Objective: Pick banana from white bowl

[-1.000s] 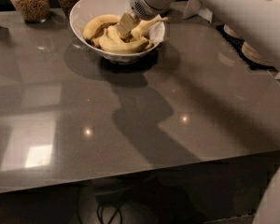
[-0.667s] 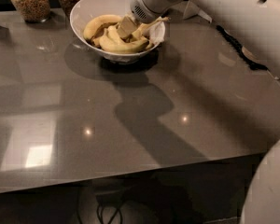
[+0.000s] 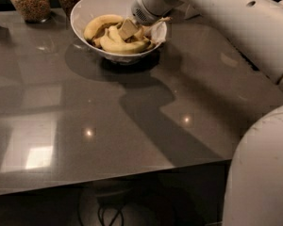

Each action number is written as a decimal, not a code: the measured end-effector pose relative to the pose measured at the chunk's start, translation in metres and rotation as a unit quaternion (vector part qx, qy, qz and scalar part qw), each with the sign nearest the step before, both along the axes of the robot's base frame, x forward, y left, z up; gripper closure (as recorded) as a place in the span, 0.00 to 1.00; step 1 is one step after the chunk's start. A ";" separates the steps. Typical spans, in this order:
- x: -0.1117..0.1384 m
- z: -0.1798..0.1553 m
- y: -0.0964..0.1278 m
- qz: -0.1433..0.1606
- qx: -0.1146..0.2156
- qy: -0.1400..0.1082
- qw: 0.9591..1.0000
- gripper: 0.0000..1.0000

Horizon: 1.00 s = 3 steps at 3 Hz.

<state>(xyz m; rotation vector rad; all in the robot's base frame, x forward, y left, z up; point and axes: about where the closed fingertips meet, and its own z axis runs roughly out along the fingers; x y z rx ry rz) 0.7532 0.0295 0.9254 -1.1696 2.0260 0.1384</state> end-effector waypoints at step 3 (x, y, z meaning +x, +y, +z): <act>0.001 -0.013 0.007 0.003 0.005 0.017 1.000 0.92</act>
Offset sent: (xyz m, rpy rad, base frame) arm 0.0089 0.0080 -0.0157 0.0218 0.0342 0.0087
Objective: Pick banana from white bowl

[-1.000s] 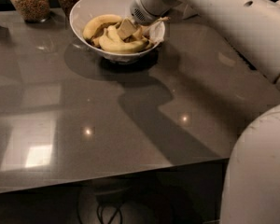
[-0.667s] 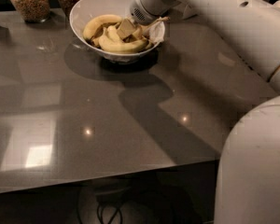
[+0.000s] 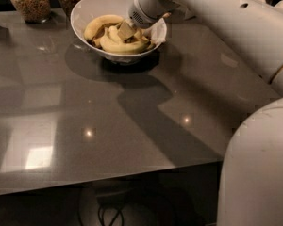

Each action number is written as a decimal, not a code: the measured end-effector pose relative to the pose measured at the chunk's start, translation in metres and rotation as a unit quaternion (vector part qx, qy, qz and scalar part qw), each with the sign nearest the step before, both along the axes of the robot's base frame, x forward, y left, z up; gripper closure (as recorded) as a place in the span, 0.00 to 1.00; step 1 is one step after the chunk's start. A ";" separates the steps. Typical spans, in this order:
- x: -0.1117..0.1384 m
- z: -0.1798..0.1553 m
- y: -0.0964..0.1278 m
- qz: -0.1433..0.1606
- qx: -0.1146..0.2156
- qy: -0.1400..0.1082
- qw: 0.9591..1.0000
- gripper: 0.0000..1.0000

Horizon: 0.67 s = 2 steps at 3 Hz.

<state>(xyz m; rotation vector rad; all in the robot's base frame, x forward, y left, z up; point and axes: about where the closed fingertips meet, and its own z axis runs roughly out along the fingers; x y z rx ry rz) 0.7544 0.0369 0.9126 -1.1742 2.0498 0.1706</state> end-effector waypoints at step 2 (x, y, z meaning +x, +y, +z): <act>-0.016 0.000 0.002 -0.004 -0.001 0.006 1.000 1.00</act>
Offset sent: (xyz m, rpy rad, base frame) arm -0.0402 0.0016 0.0024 0.0004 0.0265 -0.0237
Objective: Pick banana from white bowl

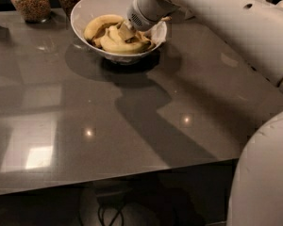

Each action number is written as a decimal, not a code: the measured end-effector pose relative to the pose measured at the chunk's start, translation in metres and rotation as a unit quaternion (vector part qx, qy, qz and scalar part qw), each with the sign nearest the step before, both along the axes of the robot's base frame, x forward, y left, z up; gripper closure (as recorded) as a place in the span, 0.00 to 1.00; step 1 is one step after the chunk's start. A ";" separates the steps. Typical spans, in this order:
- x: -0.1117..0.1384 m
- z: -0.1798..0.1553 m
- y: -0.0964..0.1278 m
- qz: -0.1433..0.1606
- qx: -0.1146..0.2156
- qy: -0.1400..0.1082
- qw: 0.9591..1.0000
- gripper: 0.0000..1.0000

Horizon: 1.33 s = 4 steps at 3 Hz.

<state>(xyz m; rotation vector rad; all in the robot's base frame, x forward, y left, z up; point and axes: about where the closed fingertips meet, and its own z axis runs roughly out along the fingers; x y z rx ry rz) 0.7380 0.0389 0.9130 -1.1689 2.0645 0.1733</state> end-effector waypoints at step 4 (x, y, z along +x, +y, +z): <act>-0.050 0.087 0.037 0.110 -0.023 -0.054 0.992 1.00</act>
Offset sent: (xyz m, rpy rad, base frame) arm -0.0301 0.0194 0.0513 -0.0833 -0.0271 0.0682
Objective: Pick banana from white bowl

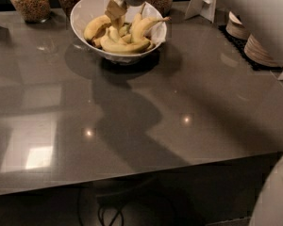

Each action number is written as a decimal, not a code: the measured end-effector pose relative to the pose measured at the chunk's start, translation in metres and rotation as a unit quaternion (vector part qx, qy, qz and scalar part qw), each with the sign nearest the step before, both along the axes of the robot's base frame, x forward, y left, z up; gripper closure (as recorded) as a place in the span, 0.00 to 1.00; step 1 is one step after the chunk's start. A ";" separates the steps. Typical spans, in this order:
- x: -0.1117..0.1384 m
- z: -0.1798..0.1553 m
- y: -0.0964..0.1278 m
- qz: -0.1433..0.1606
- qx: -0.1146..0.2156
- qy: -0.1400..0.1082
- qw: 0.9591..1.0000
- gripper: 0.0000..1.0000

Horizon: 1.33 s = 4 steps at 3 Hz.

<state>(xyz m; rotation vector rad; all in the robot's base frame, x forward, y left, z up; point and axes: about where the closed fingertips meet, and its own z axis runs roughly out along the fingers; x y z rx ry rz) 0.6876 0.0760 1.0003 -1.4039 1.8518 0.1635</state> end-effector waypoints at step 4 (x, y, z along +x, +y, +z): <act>-0.127 -0.009 -0.030 0.213 0.101 0.084 0.968 1.00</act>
Offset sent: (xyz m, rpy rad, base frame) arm -0.0969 -0.0413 0.0073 0.1288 0.0337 0.2747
